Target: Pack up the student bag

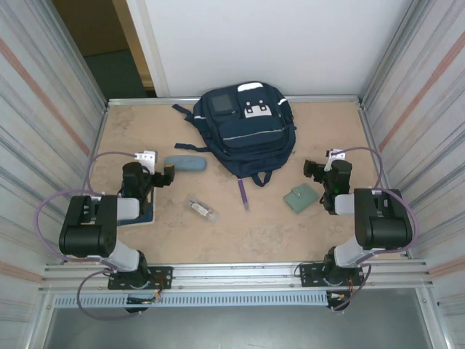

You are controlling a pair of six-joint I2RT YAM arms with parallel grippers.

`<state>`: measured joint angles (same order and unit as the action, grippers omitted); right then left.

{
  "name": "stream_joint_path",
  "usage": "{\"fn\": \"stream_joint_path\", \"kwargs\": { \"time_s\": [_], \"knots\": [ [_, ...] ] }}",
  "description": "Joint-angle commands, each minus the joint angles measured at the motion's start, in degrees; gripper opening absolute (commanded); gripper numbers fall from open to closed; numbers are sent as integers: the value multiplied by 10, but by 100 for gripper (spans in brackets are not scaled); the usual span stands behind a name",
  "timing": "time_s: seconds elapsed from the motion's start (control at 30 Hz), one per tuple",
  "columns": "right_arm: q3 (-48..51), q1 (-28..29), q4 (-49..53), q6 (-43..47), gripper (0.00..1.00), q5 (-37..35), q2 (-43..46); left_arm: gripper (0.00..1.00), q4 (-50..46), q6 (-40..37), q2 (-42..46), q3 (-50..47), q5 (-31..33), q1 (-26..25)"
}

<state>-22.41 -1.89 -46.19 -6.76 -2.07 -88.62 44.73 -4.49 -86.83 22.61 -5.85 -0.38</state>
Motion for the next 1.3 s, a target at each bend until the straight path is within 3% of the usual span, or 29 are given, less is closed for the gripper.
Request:
{"fn": "stream_joint_path", "kwargs": {
  "time_s": [0.0,0.93,1.03,1.13,1.27],
  "knots": [
    [-10,-1,1,15,99,-1,2,99,4,-2,1,11,7,0],
    [-7,-4,-2,13,99,1,5,99,6,4,3,10,-12,9],
    [-17,1,41,11,99,-17,35,99,15,1,10,7,-11,8],
    [-41,15,139,19,99,-27,104,99,-106,-17,82,36,-3,-11],
    [-70,26,244,-16,99,-14,198,99,-200,-45,148,65,66,-82]
  ]
}}
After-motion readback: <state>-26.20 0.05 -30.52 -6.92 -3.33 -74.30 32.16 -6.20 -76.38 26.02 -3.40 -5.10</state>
